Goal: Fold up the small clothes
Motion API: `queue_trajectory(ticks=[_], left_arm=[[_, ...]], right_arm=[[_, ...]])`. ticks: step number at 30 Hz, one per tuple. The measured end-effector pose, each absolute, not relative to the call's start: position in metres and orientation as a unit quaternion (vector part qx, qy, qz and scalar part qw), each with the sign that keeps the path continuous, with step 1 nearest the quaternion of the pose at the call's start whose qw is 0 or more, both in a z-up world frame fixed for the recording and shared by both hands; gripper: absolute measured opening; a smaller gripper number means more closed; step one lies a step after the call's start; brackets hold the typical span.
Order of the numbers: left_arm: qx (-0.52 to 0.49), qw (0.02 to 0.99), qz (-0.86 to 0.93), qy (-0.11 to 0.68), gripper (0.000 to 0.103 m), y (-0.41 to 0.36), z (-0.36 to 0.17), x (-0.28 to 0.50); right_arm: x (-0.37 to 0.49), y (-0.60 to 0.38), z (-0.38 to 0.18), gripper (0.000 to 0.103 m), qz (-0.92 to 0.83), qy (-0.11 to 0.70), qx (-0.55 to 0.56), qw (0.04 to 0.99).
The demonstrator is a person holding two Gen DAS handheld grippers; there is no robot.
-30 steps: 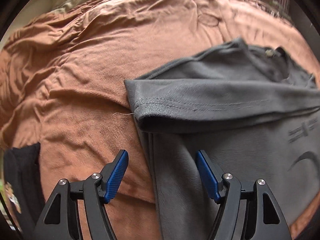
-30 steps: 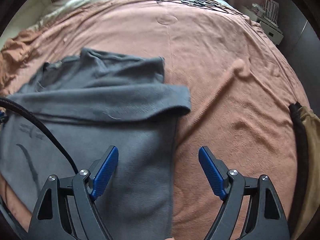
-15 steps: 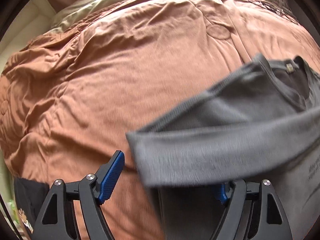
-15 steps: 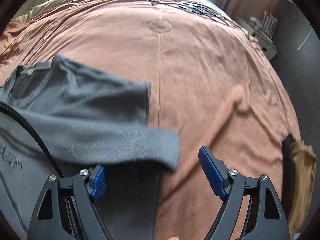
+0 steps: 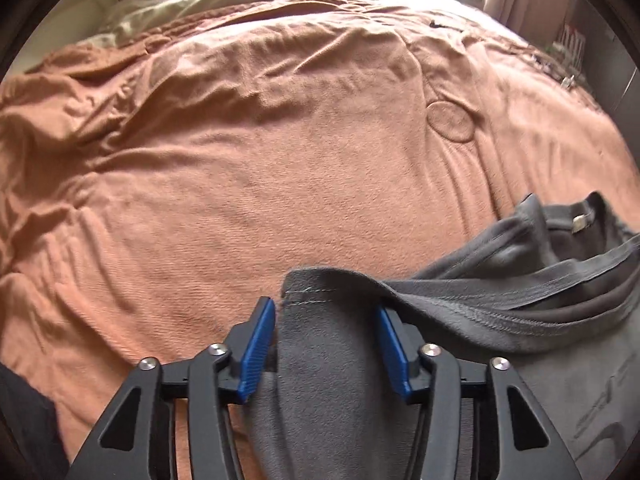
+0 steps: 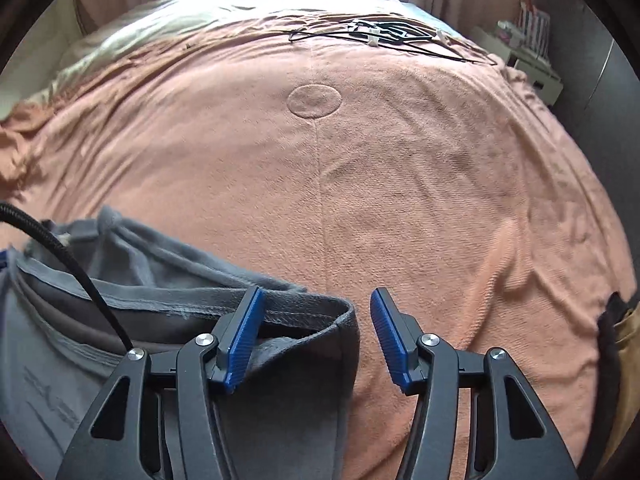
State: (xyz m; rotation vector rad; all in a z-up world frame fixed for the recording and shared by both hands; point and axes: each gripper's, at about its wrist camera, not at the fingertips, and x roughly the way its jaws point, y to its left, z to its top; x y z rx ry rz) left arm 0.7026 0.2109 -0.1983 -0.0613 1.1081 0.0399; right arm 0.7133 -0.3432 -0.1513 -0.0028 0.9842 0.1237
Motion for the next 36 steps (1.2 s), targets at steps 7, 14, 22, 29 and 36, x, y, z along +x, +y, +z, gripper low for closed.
queue_trajectory(ticks=[7, 14, 22, 29, 36], left_arm=[[-0.098, 0.854, -0.002, 0.511, 0.021, 0.229, -0.200, 0.699], [-0.118, 0.863, -0.006, 0.491, 0.007, 0.233, -0.189, 0.688], [-0.125, 0.873, 0.010, 0.472, 0.006, 0.241, -0.174, 0.680], [-0.130, 0.881, 0.022, 0.455, 0.006, 0.247, -0.157, 0.668], [-0.137, 0.893, 0.032, 0.426, 0.006, 0.253, -0.131, 0.652]], right_arm=[[0.695, -0.372, -0.141, 0.054, 0.094, 0.466, 0.016, 0.880], [0.690, -0.379, -0.159, 0.053, 0.104, 0.495, -0.014, 0.862], [0.717, -0.365, -0.168, 0.015, 0.115, 0.470, 0.018, 0.875], [0.699, -0.369, -0.146, 0.004, 0.086, 0.426, 0.027, 0.900], [0.676, -0.361, -0.114, 0.004, 0.085, 0.385, 0.026, 0.919]])
